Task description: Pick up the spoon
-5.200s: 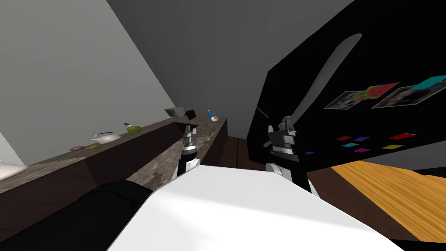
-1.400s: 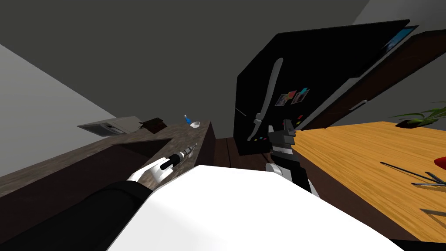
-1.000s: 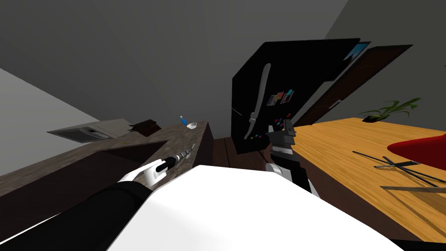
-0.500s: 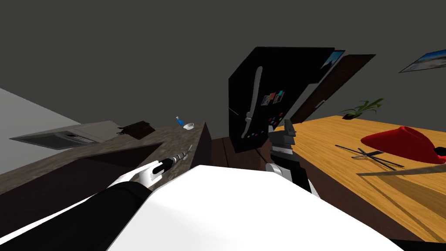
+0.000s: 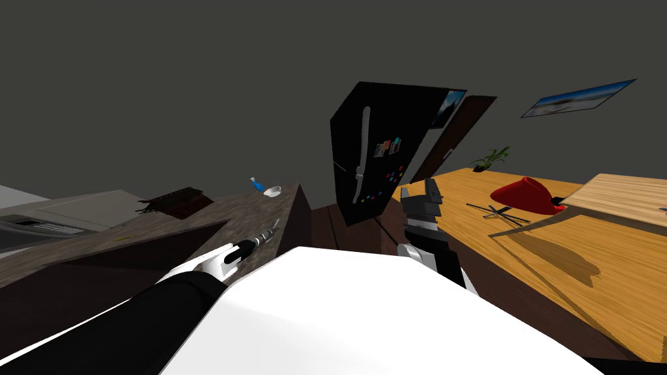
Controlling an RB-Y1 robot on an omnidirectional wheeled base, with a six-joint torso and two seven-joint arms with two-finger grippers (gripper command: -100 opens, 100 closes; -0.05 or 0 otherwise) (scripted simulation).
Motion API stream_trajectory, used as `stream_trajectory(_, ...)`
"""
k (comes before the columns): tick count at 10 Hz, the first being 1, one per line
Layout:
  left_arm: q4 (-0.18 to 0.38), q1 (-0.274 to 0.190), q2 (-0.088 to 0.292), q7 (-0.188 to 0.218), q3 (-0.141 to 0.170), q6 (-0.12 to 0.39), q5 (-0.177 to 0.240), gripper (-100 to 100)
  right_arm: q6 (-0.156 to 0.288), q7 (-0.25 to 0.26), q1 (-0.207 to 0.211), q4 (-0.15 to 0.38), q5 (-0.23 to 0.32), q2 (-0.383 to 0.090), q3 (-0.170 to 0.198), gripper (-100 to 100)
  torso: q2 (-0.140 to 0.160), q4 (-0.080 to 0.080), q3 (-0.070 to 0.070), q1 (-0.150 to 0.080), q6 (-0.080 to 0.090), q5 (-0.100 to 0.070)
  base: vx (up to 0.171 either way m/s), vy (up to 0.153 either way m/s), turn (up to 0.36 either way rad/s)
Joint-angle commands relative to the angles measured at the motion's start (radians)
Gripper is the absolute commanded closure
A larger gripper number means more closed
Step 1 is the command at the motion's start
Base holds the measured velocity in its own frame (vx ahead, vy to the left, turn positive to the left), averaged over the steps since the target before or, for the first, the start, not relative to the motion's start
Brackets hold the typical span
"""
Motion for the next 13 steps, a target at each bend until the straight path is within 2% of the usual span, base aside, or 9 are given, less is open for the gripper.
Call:
stream_trajectory(1,-0.001,0.0,0.0,0.002,0.0,0.001,0.0,-100,0.0,0.0,0.0,0.0,0.0,0.0,0.0,0,0.0,0.0,0.0,0.0,0.0,0.0,0.0,0.0,0.0)
stream_trajectory(6,-0.001,0.0,0.0,0.002,0.0,0.001,0.0,-100,0.0,0.0,0.0,0.0,0.0,0.0,0.0,0,-0.002,0.0,-0.001,0.002,0.0,0.0,0.004,0.005,0.015)
stream_trajectory(7,0.032,-0.016,-0.028,-0.01,-0.013,-0.01,-0.008,-100,0.0,0.0,0.0,0.0,0.0,0.0,0.0,0,-0.001,0.0,-0.001,0.001,0.0,0.0,0.021,-0.004,-0.054)
stream_trajectory(9,0.058,-0.029,-0.05,-0.019,-0.023,-0.02,-0.013,-100,0.0,0.0,0.0,0.0,0.0,0.0,0.0,0,-0.003,-0.001,-0.002,0.001,0.0,0.0,0.029,0.001,-0.051)
stream_trajectory(10,0.048,-0.027,-0.039,-0.014,-0.02,-0.015,-0.009,-100,0.0,0.0,0.0,0.0,0.0,0.0,0.0,0,-0.004,-0.001,-0.002,0.002,0.0,0.001,0.009,-0.001,0.001)
stream_trajectory(11,0.051,-0.028,-0.04,-0.015,-0.022,-0.017,-0.01,100,0.0,0.0,0.0,0.0,0.0,0.0,0.0,0,-0.004,-0.001,-0.002,0.004,0.001,0.002,0.0,0.0,0.0)
stream_trajectory(13,0.05,-0.028,-0.039,-0.016,-0.022,-0.018,-0.01,100,0.0,0.0,0.0,0.0,0.0,0.0,0.0,0,-0.004,-0.001,-0.002,0.005,0.0,0.002,0.0,0.0,0.0)
